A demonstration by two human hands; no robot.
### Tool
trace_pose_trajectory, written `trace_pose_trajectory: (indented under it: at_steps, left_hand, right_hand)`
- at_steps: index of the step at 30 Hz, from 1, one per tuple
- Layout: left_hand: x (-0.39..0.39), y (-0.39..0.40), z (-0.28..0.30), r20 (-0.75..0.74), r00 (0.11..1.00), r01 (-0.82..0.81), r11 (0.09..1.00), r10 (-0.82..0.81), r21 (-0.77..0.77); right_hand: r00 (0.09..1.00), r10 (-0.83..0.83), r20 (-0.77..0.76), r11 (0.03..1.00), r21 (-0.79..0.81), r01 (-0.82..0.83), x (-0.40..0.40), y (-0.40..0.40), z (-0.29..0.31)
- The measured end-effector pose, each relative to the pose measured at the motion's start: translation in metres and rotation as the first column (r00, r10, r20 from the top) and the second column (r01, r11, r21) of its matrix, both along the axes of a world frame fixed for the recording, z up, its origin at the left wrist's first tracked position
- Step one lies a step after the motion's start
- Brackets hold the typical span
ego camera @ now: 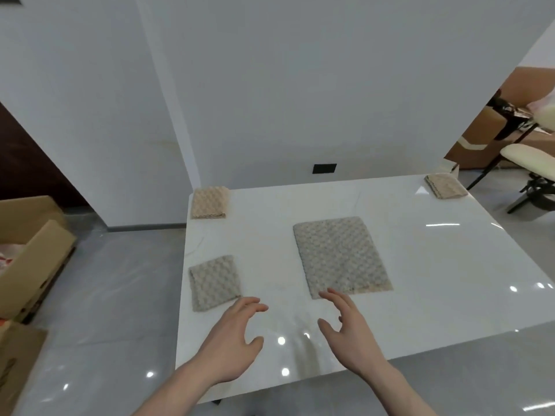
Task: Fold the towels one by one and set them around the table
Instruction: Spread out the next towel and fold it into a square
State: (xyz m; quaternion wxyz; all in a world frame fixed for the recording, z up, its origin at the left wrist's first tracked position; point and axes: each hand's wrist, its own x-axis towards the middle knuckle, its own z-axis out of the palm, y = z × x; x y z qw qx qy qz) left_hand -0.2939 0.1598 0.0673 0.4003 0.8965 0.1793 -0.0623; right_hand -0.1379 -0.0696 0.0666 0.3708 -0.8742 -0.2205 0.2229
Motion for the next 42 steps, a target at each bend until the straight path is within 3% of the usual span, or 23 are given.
trace_pose_trajectory:
  at_steps: [6,11,23,28,34,38,42]
  left_hand:
    - [0.021,-0.024,-0.018,-0.103,0.991,0.084,0.996,-0.084,0.002]
    - [0.061,-0.059,-0.017,-0.075,0.993,0.091,0.996,-0.091,-0.004]
    - [0.182,-0.168,-0.069,-0.173,0.958,-0.227,0.974,0.227,0.024]
    - [0.233,-0.178,-0.098,-0.226,0.944,-0.221,0.970,0.239,0.102]
    - [0.273,-0.146,-0.173,-0.093,0.958,-0.234,0.928,0.271,0.291]
    - [0.265,-0.156,-0.240,0.166,0.936,-0.353,0.844,0.311,0.403]
    - [0.261,-0.157,-0.265,0.352,0.888,-0.431,0.803,0.296,0.412]
  right_hand:
    - [0.997,-0.069,-0.024,0.997,-0.040,0.068,0.003,-0.052,-0.003]
    - [0.999,-0.047,-0.018,0.996,-0.075,0.045,0.036,-0.083,-0.007]
    - [0.966,0.256,-0.023,0.950,-0.178,-0.256,0.215,-0.153,-0.050]
    - [0.940,0.342,0.014,0.907,-0.268,-0.326,0.274,-0.165,-0.083]
    - [0.908,0.399,0.127,0.899,-0.251,-0.359,0.321,-0.139,-0.155]
    - [0.868,0.374,0.326,0.925,-0.198,-0.324,0.313,-0.134,-0.226]
    - [0.817,0.270,0.509,0.959,-0.068,-0.275,0.301,-0.138,-0.260]
